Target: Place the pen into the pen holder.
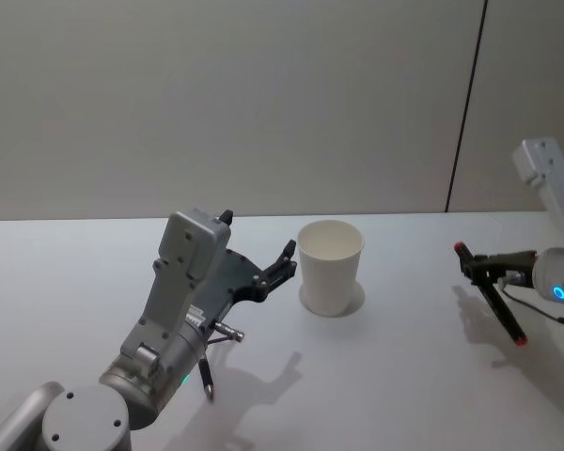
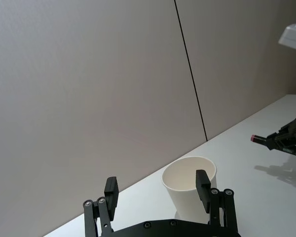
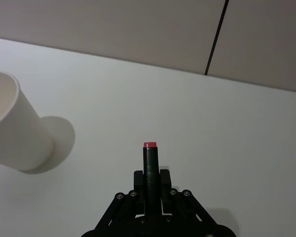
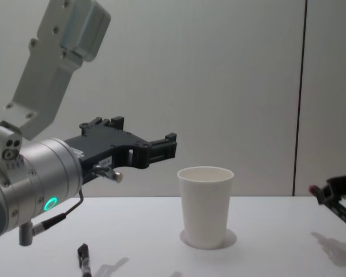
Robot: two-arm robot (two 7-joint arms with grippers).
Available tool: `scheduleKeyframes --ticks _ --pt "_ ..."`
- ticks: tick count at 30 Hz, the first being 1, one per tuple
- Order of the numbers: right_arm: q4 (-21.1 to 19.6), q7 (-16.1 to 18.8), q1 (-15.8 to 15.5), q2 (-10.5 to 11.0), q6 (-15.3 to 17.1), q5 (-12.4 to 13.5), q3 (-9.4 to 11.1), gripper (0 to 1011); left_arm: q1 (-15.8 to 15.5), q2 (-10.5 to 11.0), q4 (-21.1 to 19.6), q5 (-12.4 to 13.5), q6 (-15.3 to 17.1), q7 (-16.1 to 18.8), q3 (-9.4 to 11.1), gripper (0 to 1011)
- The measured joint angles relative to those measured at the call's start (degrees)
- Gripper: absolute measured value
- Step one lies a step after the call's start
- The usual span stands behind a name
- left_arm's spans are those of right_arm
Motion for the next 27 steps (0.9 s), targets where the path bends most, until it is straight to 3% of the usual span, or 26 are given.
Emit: scheduleKeyframes --ticks 18,27 --pt "-6.3 -0.7 -4.8 1.2 -14.4 1.8 0.6 177 0.0 0.0 0.0 0.0 0.0 0.0 0.0 1004" --pt "-8.7 -1.4 -7.4 1.5 -24.0 2.1 0.5 177 0.0 0.0 0.0 0.0 0.0 0.0 0.0 1004"
